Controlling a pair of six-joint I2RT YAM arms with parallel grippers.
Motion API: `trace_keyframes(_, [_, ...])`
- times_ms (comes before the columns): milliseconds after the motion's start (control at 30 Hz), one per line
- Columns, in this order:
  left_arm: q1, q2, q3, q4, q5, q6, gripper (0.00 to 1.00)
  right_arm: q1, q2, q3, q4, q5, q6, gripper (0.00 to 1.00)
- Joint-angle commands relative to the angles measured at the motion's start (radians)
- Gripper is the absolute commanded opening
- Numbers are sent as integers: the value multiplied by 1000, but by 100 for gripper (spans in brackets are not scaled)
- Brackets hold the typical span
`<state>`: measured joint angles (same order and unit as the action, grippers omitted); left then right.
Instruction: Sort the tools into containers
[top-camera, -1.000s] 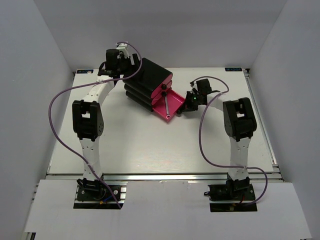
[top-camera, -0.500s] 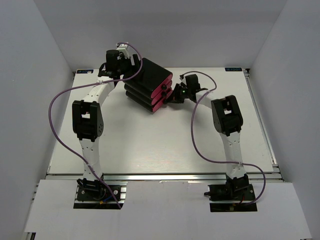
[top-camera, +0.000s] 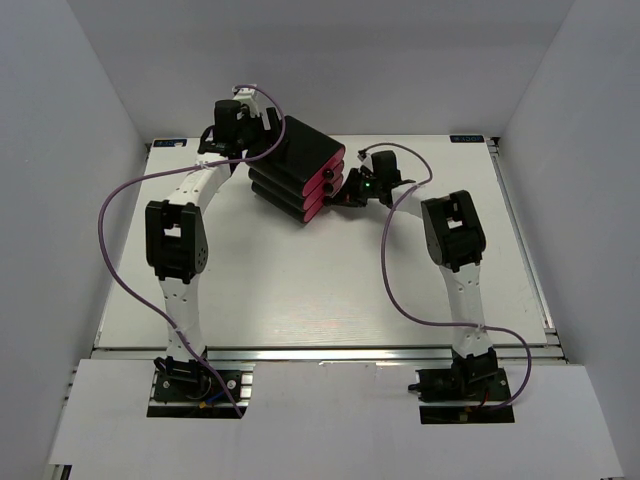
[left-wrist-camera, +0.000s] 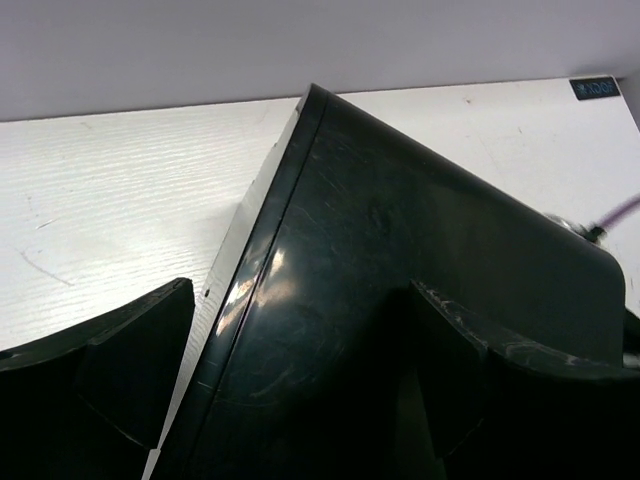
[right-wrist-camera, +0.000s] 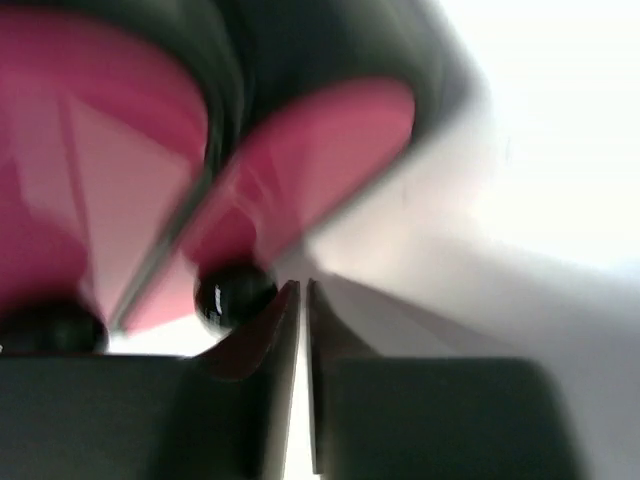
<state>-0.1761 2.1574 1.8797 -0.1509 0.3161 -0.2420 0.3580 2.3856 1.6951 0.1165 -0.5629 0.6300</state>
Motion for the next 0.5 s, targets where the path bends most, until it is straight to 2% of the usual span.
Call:
trace_keyframes(0, [-39, -37, 2, -147, -112, -39, 96, -17, -163, -86, -27, 11, -168, 15])
trace_keyframes(33, [-30, -45, 13, -157, -142, -49, 97, -33, -190, -104, -96, 20, -221, 25])
trace_keyframes(67, [-25, -63, 27, -160, -175, -72, 98, -37, -251, -147, -125, 29, -350, 37])
trace_keyframes(100, [-20, -76, 30, -157, -231, -82, 98, -40, -285, -167, -174, 40, -424, 55])
trace_keyframes(133, [-11, -89, 33, -148, -261, -89, 98, -44, -357, -185, -245, 66, -497, 63])
trace_keyframes(200, [0, -131, 38, -131, -305, -103, 98, -50, -446, -307, -248, 109, -623, 72])
trace_keyframes(300, [16, -172, 67, -119, -385, -108, 98, -77, -626, -464, -236, 143, -719, 74])
trace_keyframes(367, [15, -201, 78, -125, -428, -108, 98, -88, -741, -511, -267, 167, -759, 77])
trace_keyframes(400, [15, -221, 73, -133, -449, -106, 98, -88, -778, -532, -277, 226, -774, 79])
trace_keyframes(467, [15, -313, 9, -134, -505, -112, 98, -90, -871, -578, -304, 290, -782, 89])
